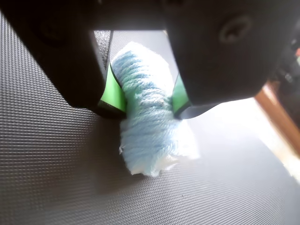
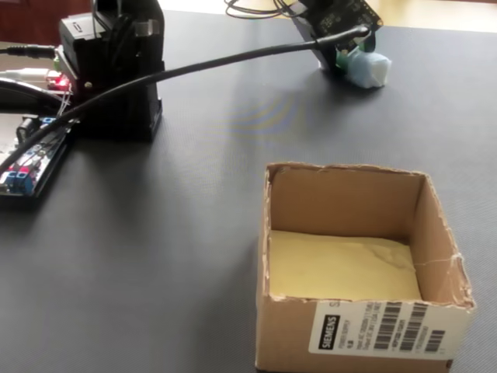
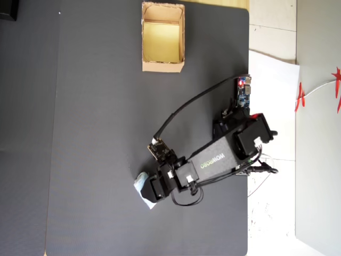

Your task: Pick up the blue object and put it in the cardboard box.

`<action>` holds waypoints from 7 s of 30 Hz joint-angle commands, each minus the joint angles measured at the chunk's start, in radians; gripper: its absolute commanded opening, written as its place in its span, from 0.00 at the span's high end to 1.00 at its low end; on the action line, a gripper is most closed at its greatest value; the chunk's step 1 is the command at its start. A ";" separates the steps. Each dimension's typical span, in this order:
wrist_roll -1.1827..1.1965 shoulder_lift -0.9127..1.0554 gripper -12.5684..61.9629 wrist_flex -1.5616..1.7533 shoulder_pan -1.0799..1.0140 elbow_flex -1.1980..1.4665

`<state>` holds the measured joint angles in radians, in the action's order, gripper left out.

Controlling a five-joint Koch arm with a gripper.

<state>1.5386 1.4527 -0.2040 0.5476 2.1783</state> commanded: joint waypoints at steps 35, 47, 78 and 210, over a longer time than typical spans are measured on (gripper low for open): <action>0.178 0.078 0.38 -0.318 -0.011 -0.296; 0.169 -0.207 0.38 -0.417 0.048 -0.511; 0.044 0.325 0.84 0.083 -0.112 -0.011; 0.189 0.914 0.37 0.163 -0.551 0.940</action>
<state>1.7257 2.2795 0.0644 -0.0031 3.0787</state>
